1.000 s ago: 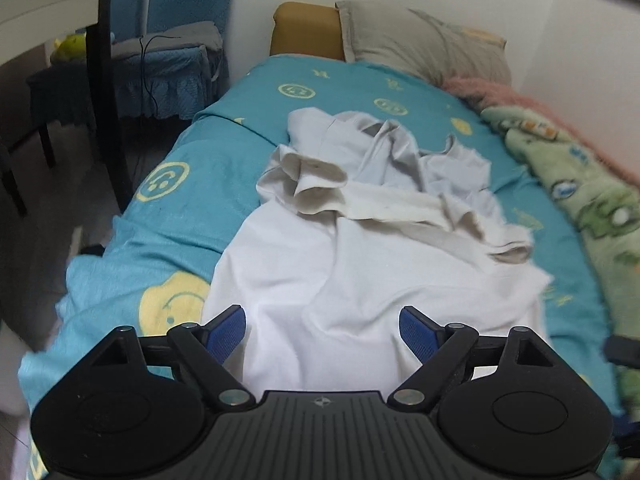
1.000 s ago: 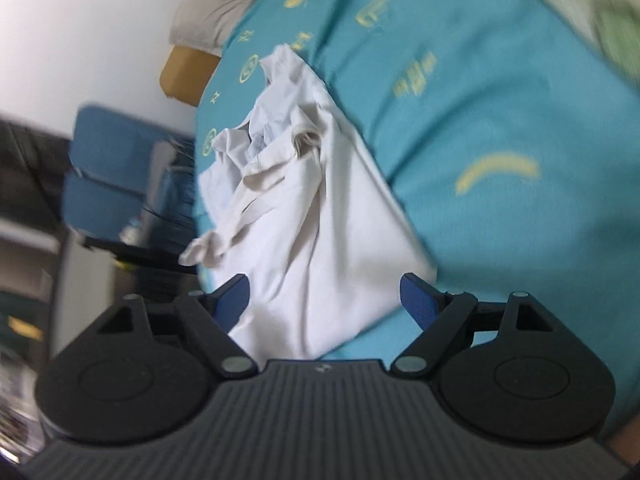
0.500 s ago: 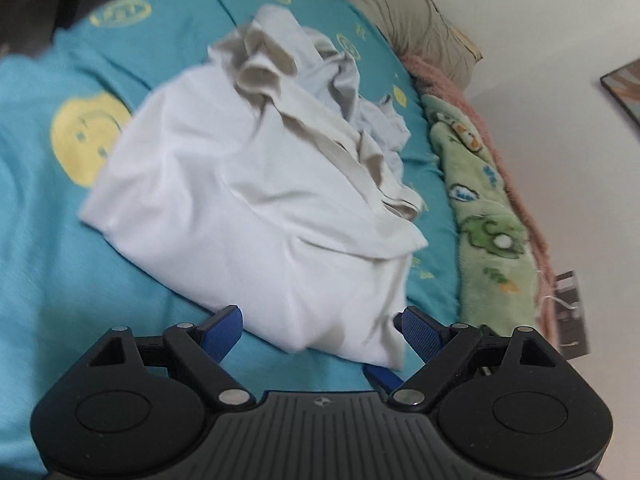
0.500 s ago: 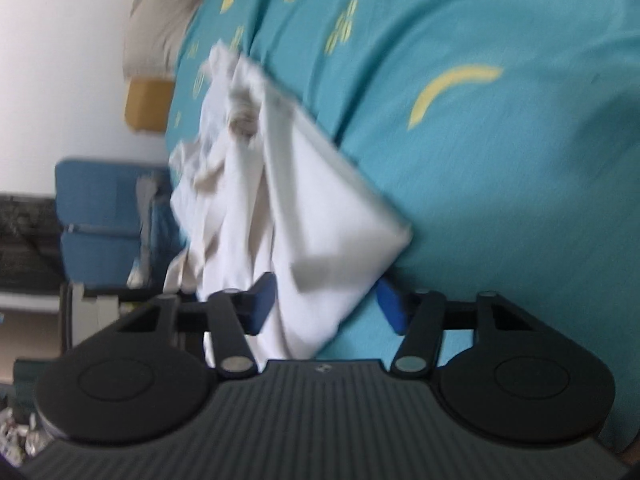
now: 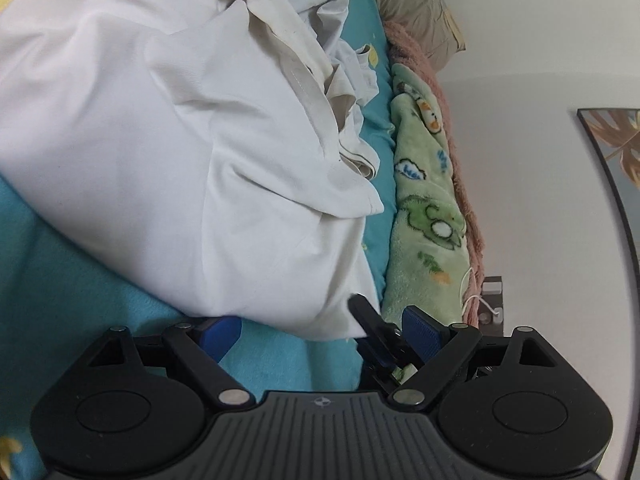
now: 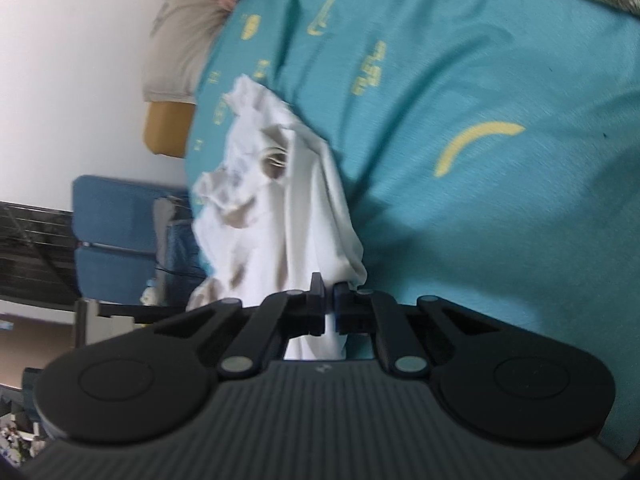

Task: Fold clothes

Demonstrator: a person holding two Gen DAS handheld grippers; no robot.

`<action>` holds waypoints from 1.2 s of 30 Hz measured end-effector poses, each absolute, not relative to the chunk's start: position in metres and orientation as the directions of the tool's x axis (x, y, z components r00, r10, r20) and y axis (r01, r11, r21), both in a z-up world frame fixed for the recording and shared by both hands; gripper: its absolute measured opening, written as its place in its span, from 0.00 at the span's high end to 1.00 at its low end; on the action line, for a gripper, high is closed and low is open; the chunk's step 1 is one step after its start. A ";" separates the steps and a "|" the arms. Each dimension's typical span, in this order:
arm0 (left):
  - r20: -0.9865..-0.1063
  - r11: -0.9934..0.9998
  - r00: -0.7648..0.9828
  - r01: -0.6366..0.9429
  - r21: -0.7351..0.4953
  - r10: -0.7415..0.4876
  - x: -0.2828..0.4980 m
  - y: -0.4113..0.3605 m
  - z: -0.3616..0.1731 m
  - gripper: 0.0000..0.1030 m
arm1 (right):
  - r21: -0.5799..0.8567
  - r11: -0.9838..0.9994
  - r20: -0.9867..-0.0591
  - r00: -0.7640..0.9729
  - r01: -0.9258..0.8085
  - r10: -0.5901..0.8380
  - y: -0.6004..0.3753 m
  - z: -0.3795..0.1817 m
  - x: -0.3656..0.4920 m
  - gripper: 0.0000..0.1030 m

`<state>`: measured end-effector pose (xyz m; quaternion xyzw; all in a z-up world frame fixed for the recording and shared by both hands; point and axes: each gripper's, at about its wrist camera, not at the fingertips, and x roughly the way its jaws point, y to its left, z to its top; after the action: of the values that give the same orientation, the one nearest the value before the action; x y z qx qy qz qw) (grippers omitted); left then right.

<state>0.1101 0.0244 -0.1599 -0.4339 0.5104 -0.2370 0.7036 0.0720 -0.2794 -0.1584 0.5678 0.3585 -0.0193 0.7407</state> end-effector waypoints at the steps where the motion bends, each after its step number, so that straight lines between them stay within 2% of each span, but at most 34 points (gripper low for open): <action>1: -0.519 0.518 0.368 -0.112 -0.848 -0.771 0.112 0.024 -0.161 0.14 | 0.836 0.347 -0.539 0.753 0.424 0.377 -0.281 -0.155 0.072 0.94; 7: -0.569 0.558 0.479 -0.185 -0.809 -0.668 0.107 0.046 -0.159 0.25 | 0.859 0.318 -0.500 0.787 0.401 0.361 -0.291 -0.147 0.070 0.94; 10: -0.580 0.546 0.576 -0.257 -0.798 -0.576 0.100 0.069 -0.154 0.29 | 0.864 0.304 -0.494 0.796 0.402 0.351 -0.295 -0.146 0.070 0.94; 13: -0.580 0.498 0.650 -0.336 -0.799 -0.492 0.093 0.093 -0.152 0.39 | 0.865 0.300 -0.492 0.800 0.403 0.342 -0.297 -0.146 0.072 0.94; 15: -0.571 0.463 0.680 -0.364 -0.808 -0.460 0.090 0.103 -0.152 0.52 | 0.864 0.302 -0.492 0.802 0.403 0.338 -0.298 -0.147 0.072 0.94; 17: -0.560 0.439 0.697 -0.374 -0.817 -0.448 0.089 0.107 -0.153 0.61 | 0.862 0.311 -0.494 0.803 0.401 0.334 -0.297 -0.146 0.073 0.94; 18: -0.559 0.440 0.702 -0.374 -0.816 -0.441 0.090 0.107 -0.152 0.70 | 0.860 0.317 -0.495 0.803 0.399 0.333 -0.297 -0.145 0.073 0.94; 21: -0.546 0.453 0.723 -0.353 -0.819 -0.424 0.092 0.106 -0.145 0.85 | 0.856 0.334 -0.498 0.803 0.395 0.328 -0.296 -0.144 0.072 0.94; 23: -0.521 0.464 0.742 -0.317 -0.827 -0.422 0.093 0.105 -0.137 0.90 | 0.854 0.346 -0.498 0.806 0.390 0.320 -0.296 -0.141 0.071 0.94; 29: -0.477 0.595 0.787 -0.180 -0.784 -0.391 0.083 0.100 -0.076 0.93 | 0.832 0.433 -0.495 0.816 0.347 0.297 -0.292 -0.110 0.065 0.94; 36: -0.398 0.605 0.813 -0.072 -0.793 -0.426 0.030 0.105 0.014 0.94 | 0.844 0.489 -0.395 0.874 0.222 0.284 -0.296 -0.032 0.027 0.94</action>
<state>0.0297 0.1050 0.0141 -0.4321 0.2876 -0.1043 0.8484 0.0271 -0.2961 -0.0319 0.5052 0.2503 0.0186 0.8257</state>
